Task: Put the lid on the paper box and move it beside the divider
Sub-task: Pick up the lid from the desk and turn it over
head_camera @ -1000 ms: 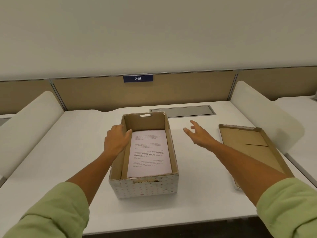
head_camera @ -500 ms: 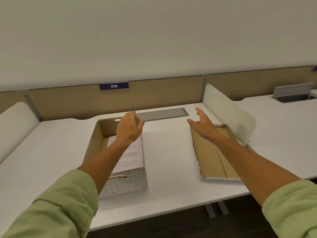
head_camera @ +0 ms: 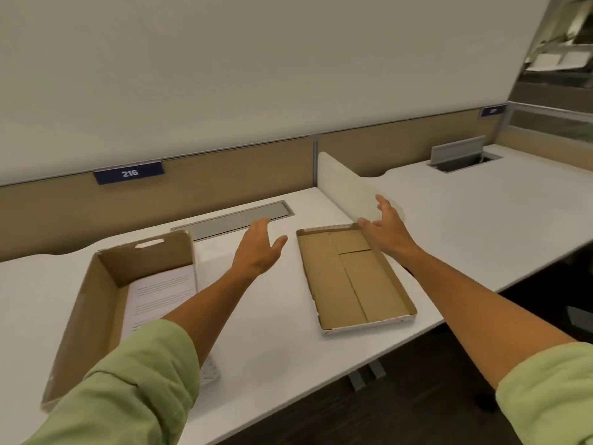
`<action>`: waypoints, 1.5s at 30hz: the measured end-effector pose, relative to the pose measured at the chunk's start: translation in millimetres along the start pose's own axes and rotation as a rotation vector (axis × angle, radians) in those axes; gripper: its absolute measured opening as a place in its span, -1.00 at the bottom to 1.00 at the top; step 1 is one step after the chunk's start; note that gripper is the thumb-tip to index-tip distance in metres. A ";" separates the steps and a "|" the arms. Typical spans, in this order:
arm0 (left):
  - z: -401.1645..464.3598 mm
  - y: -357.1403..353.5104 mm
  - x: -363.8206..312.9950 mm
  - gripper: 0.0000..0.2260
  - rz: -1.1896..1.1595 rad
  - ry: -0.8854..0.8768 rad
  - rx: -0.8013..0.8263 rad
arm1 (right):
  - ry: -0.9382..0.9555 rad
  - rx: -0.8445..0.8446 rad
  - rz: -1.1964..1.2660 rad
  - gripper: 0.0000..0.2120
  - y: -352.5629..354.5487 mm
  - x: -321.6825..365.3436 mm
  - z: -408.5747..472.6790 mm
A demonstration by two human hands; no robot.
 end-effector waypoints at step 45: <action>66.4 -254.6 48.5 -0.49 -0.206 0.239 0.322 | -0.643 0.162 -0.189 -0.72 -64.4 -262.9 20.9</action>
Point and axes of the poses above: each hand's wrist, its own z-axis towards the middle knuckle, its own y-axis out of the back of the hand, x = y × z, the point moved 10 cm from there along z, towards the middle knuckle, and after that the axes turned 8 degrees about y, right-handed, at the moved point
